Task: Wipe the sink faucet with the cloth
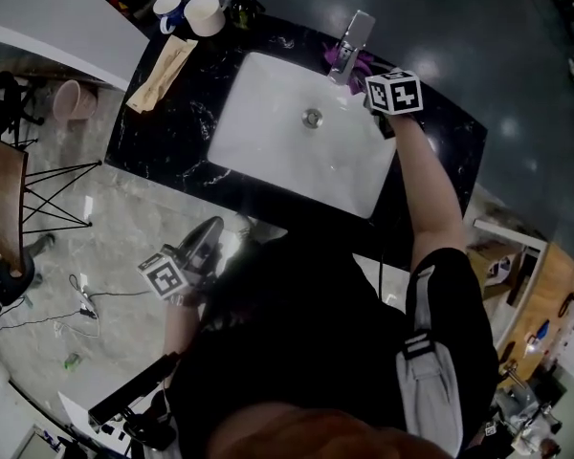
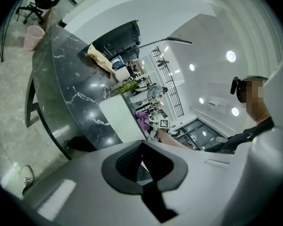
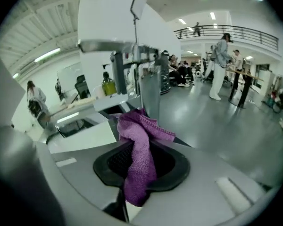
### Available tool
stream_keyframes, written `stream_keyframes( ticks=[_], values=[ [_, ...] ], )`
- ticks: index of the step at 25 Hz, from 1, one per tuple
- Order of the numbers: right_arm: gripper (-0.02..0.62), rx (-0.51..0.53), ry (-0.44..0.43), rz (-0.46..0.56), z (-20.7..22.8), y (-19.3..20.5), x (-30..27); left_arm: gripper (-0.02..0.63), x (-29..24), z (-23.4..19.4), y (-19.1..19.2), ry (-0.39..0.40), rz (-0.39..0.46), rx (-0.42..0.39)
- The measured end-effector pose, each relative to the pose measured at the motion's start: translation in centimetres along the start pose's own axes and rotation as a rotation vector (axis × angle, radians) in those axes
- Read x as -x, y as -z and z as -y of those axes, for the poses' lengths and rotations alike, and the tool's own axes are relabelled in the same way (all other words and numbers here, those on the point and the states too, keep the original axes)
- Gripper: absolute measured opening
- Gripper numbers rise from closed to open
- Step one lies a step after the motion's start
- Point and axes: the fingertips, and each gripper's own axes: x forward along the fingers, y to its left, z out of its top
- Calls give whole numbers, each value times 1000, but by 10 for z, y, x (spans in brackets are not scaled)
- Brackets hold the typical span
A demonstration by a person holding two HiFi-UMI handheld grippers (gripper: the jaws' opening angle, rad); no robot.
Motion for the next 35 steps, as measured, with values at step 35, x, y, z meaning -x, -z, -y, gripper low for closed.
stream_keyframes(
  ticks=[35],
  values=[
    [84,-538,-170,111,32,-18,-2,0,14,0,2,-28,78,26]
  ],
)
